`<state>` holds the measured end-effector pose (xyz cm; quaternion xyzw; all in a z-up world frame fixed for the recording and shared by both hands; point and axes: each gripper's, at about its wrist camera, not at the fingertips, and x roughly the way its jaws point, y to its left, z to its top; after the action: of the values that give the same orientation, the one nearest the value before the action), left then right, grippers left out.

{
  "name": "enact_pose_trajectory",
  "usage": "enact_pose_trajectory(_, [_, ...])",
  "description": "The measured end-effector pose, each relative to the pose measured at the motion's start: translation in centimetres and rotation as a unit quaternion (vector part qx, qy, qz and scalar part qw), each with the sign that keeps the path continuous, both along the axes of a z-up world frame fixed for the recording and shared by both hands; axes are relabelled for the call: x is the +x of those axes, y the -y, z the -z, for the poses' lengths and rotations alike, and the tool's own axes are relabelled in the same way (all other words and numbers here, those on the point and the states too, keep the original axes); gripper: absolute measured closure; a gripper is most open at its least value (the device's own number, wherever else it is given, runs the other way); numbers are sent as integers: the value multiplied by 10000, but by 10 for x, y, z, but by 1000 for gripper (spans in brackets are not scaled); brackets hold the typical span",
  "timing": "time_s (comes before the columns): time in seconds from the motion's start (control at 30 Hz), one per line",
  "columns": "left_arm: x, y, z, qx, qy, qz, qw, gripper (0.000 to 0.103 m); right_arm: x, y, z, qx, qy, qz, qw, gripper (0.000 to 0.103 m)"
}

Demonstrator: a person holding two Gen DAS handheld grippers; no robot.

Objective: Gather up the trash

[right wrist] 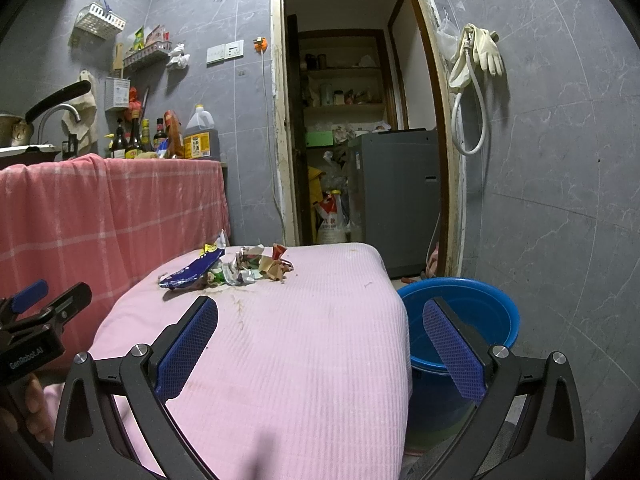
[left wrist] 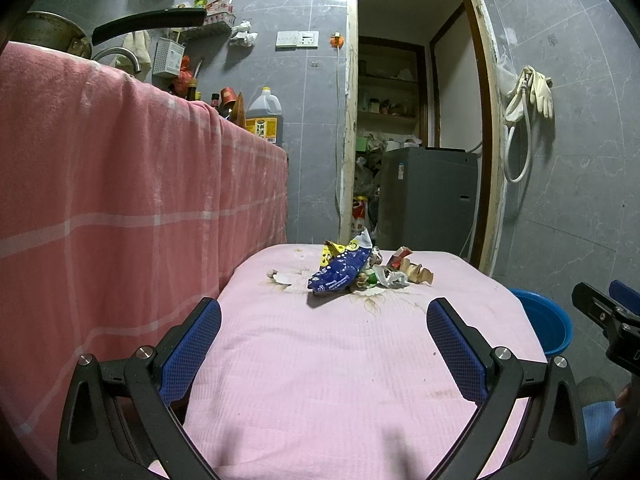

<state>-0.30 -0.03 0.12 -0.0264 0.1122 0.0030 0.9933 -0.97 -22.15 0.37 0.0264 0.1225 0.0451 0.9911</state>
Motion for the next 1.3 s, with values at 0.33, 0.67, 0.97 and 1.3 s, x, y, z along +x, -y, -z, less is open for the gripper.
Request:
enact_pose_trajectory(0.33, [6,2,4,31,-15,22,10000,2,0,0,1,-1,-5,-2,10000,0])
enact_pose_trajectory(0.67, [8,3,4,46,-10,33,10000,2,0,0,1,0,-8,3,10000,0])
enact_pose_trajectory(0.97, [8,3,4,48,-11,36,10000,2,0,0,1,1,-13,1,10000,0])
enact_pose_trajectory(1.3, [8,3,4,44,-12,37,10000,2,1,0,1,-7,-3,-11,10000,0])
